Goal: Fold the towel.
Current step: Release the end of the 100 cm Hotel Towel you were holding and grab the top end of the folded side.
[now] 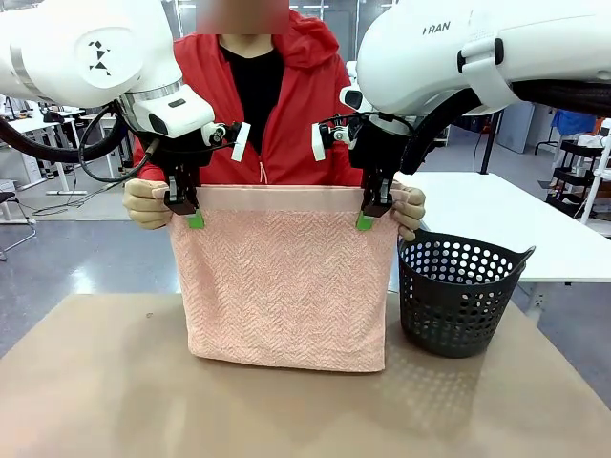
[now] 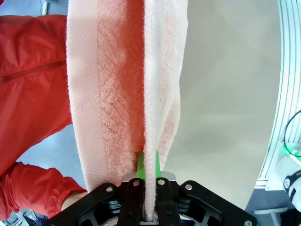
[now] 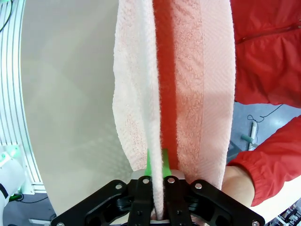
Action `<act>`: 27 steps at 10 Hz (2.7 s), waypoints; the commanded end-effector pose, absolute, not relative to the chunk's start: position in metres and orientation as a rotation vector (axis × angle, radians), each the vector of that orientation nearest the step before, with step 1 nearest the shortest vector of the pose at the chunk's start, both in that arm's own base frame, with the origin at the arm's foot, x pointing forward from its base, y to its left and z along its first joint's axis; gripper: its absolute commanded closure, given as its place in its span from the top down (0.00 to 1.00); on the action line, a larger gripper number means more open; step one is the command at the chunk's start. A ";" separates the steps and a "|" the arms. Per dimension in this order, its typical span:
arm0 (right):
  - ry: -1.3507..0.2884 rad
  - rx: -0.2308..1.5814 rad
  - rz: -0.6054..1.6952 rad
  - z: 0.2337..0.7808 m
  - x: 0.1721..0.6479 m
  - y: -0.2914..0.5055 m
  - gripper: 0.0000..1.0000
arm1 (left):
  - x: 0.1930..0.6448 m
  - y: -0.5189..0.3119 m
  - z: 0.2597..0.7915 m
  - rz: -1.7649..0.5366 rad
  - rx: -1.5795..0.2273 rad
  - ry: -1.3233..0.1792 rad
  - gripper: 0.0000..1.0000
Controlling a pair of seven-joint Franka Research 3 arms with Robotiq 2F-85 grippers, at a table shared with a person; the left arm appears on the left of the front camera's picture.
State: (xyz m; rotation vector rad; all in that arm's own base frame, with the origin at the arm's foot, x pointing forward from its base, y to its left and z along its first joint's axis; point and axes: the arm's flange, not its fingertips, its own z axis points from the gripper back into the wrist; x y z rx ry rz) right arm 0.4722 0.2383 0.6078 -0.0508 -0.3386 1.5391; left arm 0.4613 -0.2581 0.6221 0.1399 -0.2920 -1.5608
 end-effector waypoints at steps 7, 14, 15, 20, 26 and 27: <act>-0.441 -0.243 1.500 0.668 0.435 0.226 1.00 | 0.429 -0.241 0.683 -1.596 0.224 -0.442 1.00; -0.640 -0.323 1.505 0.696 0.408 0.224 1.00 | 0.410 -0.238 0.710 -1.619 0.328 -0.614 1.00; -0.625 -0.314 1.519 0.695 0.414 0.226 1.00 | 0.417 -0.240 0.710 -1.619 0.293 -0.609 1.00; -0.502 -0.273 1.525 0.676 0.468 0.245 1.00 | 0.475 -0.262 0.693 -1.645 0.221 -0.461 1.00; -0.421 -0.186 1.523 0.650 0.494 0.245 0.40 | 0.503 -0.264 0.660 -1.609 0.139 -0.351 0.19; -0.416 -0.185 1.524 0.650 0.495 0.246 0.00 | 0.503 -0.263 0.660 -1.607 0.142 -0.349 0.00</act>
